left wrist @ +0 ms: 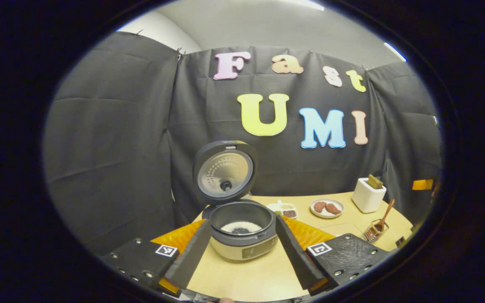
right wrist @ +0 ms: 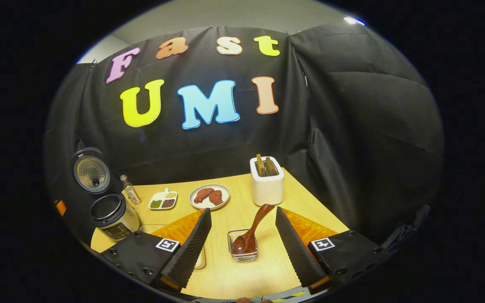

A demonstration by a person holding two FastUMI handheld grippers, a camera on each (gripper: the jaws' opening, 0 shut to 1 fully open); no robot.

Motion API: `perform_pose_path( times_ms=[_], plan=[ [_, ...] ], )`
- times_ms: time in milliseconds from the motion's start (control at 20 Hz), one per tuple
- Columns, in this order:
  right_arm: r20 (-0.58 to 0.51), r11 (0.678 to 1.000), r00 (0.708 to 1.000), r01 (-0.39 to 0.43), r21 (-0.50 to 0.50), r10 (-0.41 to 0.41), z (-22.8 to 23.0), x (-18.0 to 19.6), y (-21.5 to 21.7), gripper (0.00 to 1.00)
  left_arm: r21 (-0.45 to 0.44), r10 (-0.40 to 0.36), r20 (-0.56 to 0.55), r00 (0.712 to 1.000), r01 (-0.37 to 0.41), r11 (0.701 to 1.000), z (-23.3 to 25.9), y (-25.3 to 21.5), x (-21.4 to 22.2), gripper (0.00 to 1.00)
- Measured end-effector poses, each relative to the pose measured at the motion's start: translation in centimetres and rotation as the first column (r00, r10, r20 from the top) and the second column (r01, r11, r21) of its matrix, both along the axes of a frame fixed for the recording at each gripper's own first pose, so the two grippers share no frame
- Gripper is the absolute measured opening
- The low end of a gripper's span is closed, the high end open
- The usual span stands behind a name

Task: Close the left gripper, press the button to open the rice cooker; take a wooden spoon from the chopstick holder with the right hand, scoop a spoonful of rice and pour it into the rice cooker, then put the wooden spoon back into the chopstick holder.

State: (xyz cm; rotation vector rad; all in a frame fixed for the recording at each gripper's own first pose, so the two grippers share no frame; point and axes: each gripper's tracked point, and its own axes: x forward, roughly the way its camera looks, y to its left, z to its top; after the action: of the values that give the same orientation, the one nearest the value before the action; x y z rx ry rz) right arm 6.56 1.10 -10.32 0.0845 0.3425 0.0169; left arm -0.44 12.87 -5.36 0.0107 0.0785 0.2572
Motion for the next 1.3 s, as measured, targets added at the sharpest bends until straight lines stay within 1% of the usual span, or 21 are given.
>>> perform_pose_path(
  times_ms=[100,200,300,350,400,450,500,600,800,950,1050,1100,1150,1200,1250,1300],
  plan=[
    [-0.018,1.000,1.000,0.014,0.017,-0.014,-0.5,1.6,-0.3,0.97,-0.011,0.014,-0.010,1.000,-0.014,1.000,-0.2,0.0,0.9,0.96],
    [-0.062,0.998,0.998,0.029,0.049,-0.026,-1.5,3.4,-0.4,0.98,-0.049,0.024,-0.013,1.000,-0.025,0.998,-0.1,-0.4,2.1,0.96],
    [-0.103,0.996,0.994,0.042,0.079,-0.034,-2.8,5.0,-0.6,0.98,-0.070,0.016,-0.006,1.000,-0.017,0.997,-0.1,-1.1,3.6,0.96],
    [-0.130,0.995,0.991,0.048,0.092,-0.036,-3.6,5.7,-0.8,0.97,-0.065,0.022,-0.016,1.000,-0.023,0.998,-0.2,-1.2,4.3,0.96],
    [-0.154,0.993,0.987,0.053,0.105,-0.036,-4.6,6.5,-0.8,0.93,-0.057,0.029,-0.031,0.999,-0.031,0.998,-0.4,-1.1,5.0,0.96],
    [-0.174,0.992,0.984,0.060,0.114,-0.040,-5.4,7.2,-1.0,0.97,-0.049,0.033,-0.036,0.999,-0.035,0.998,-0.3,-1.1,5.6,0.96],
    [-0.195,0.990,0.980,0.067,0.123,-0.042,-6.5,8.0,-1.2,0.98,-0.044,0.035,-0.039,0.999,-0.036,0.998,-0.2,-1.5,6.2,0.96],
    [-0.207,0.984,0.978,0.044,0.175,-0.007,-8.1,9.4,-0.5,0.98,-0.039,0.032,-0.058,0.998,-0.034,0.999,-0.2,-2.0,7.3,0.96],
    [-0.280,0.974,0.960,0.072,0.213,-0.010,-12.5,11.7,-1.2,0.98,-0.007,0.046,-0.096,0.994,-0.046,0.999,-0.4,-2.6,9.4,0.96],
    [-0.308,0.972,0.951,0.068,0.226,0.005,-14.4,13.2,-1.5,0.98,-0.018,0.067,-0.107,0.992,-0.069,0.997,0.1,-3.4,10.7,0.96],
    [-0.329,0.967,0.944,0.060,0.248,0.026,-15.9,14.7,-1.3,0.98,-0.023,0.079,-0.114,0.990,-0.082,0.996,0.1,-4.2,11.2,0.96],
    [-0.340,0.963,0.940,0.058,0.265,0.036,-16.6,15.4,-1.0,0.94,-0.024,0.078,-0.119,0.990,-0.081,0.996,0.1,-4.8,11.2,0.96],
    [-0.353,0.958,0.935,0.060,0.281,0.046,-17.3,15.9,-0.7,0.93,-0.023,0.074,-0.123,0.990,-0.078,0.997,0.2,-5.3,11.0,0.96],
    [-0.364,0.953,0.930,0.061,0.296,0.053,-17.9,16.3,-0.5,0.98,-0.018,0.069,-0.128,0.989,-0.072,0.997,0.1,-5.8,10.9,0.96],
    [-0.373,0.948,0.926,0.063,0.311,0.061,-18.3,16.6,-0.3,0.98,-0.011,0.065,-0.138,0.988,-0.067,0.998,-0.2,-6.3,10.7,0.96],
    [-0.379,0.944,0.923,0.065,0.324,0.067,-18.7,16.7,0.0,0.96,-0.001,0.065,-0.153,0.986,-0.066,0.998,-0.7,-6.5,10.6,0.96]
  ],
)
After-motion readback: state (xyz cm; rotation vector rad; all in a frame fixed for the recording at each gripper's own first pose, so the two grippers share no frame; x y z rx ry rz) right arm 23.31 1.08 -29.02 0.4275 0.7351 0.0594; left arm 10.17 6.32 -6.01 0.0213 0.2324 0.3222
